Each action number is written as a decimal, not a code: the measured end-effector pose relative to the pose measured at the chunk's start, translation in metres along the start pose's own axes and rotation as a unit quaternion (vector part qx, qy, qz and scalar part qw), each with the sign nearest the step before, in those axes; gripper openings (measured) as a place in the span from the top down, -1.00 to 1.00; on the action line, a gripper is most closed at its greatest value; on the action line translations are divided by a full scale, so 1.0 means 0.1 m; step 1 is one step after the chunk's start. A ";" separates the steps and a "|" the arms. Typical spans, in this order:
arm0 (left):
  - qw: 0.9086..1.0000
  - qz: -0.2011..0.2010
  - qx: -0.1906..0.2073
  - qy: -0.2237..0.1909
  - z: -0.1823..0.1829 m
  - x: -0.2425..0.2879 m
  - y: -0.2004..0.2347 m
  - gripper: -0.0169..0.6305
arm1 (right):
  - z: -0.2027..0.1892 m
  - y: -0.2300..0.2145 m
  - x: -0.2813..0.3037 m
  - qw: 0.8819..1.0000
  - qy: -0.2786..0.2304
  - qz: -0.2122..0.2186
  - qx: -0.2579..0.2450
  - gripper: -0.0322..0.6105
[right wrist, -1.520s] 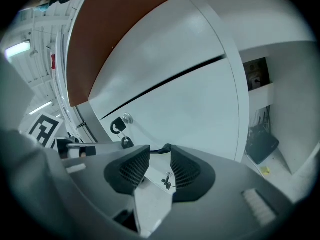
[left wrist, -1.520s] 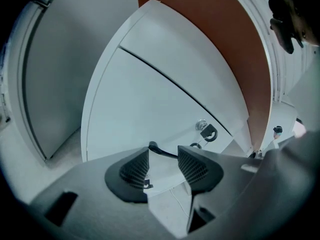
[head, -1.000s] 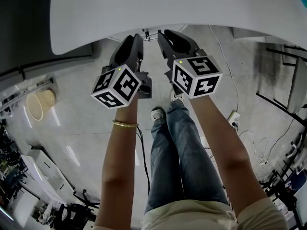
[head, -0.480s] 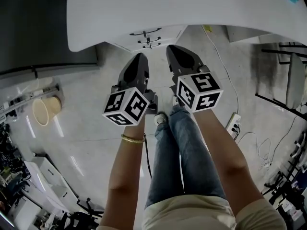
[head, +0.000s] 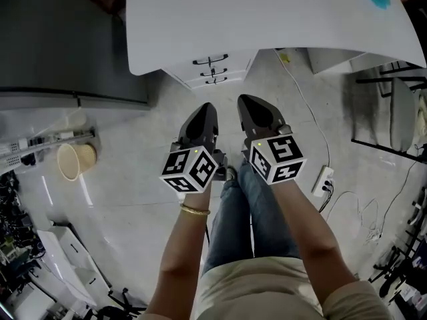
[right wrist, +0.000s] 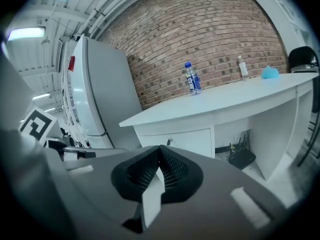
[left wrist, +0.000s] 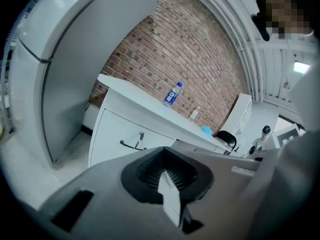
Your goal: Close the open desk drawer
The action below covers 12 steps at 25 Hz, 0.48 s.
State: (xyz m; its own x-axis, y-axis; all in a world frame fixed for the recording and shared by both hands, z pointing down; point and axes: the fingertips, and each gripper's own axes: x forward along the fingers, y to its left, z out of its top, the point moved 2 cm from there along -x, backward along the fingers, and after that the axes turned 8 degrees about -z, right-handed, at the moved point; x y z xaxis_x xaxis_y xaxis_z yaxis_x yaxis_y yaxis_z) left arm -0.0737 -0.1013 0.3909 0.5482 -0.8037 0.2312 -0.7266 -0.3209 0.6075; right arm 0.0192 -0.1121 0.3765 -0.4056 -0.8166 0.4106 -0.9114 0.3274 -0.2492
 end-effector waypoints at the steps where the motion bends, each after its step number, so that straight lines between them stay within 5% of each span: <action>1: 1.000 -0.002 0.007 0.004 0.02 -0.06 -0.08 0.96 | 0.04 0.04 -0.08 1.000 -0.003 0.001 0.001 0.89; 12: 0.997 -0.032 0.051 0.044 0.08 -0.70 -0.84 0.96 | 0.26 0.51 -0.99 1.000 0.004 0.018 -0.014 0.89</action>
State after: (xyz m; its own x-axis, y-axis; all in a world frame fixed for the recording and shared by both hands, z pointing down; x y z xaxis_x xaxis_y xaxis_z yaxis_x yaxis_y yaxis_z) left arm -0.0550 -0.0221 0.3173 0.6261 -0.7343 0.2623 -0.7243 -0.4231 0.5444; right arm 0.0149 -0.0270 0.3007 -0.4382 -0.8004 0.4090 -0.8979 0.3691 -0.2399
